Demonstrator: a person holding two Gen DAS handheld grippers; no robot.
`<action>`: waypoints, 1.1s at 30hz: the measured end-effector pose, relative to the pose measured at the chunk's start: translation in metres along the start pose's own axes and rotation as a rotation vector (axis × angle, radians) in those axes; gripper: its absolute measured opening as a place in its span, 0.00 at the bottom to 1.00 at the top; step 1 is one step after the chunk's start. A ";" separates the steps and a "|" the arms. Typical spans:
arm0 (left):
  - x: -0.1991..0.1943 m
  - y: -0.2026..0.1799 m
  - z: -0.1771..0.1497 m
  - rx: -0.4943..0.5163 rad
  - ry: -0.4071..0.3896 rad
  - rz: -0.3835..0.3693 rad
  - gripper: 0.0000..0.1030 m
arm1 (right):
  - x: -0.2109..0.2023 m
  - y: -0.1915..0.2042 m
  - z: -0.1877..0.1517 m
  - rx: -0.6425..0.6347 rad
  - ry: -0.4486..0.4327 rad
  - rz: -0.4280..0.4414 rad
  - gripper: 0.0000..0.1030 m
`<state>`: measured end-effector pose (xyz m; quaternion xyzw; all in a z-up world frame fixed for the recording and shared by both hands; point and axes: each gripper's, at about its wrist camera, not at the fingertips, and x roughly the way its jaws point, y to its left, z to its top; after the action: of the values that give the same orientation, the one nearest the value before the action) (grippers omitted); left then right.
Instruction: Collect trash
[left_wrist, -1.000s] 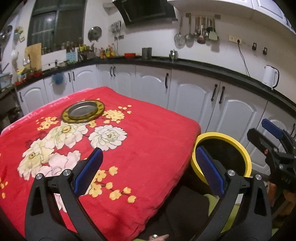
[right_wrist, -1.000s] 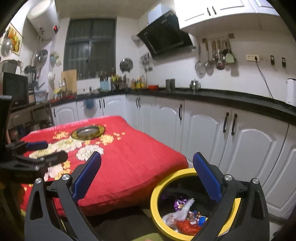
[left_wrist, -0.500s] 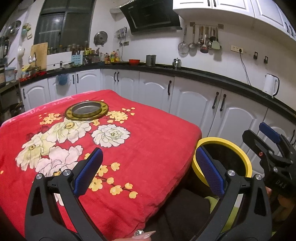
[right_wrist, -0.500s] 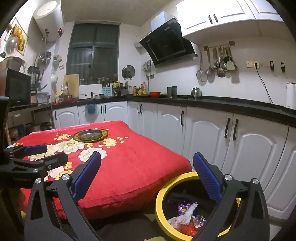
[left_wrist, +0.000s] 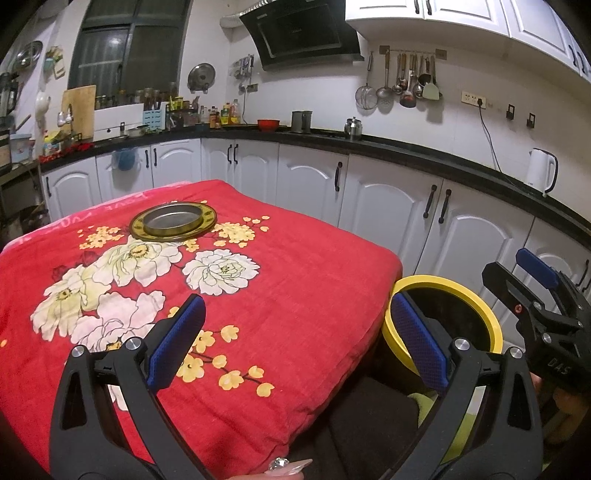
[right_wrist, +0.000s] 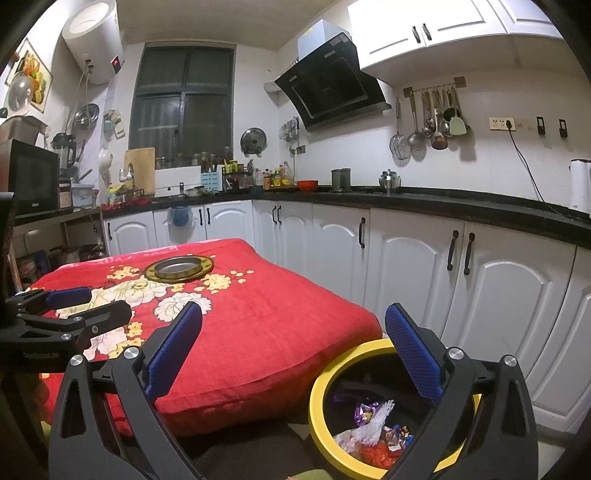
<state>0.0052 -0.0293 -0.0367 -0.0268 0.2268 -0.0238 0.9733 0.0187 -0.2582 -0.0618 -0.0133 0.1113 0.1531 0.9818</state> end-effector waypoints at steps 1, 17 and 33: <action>0.000 0.000 0.000 0.000 0.000 -0.002 0.89 | 0.000 0.000 0.000 0.001 0.000 0.000 0.94; 0.000 -0.001 0.001 0.001 -0.005 -0.003 0.89 | -0.001 -0.002 -0.001 0.003 -0.001 0.000 0.94; 0.001 -0.001 0.000 0.003 -0.006 -0.001 0.89 | -0.001 -0.002 0.000 0.004 0.000 0.000 0.94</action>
<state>0.0060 -0.0304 -0.0367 -0.0254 0.2240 -0.0244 0.9739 0.0186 -0.2607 -0.0619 -0.0115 0.1113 0.1529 0.9819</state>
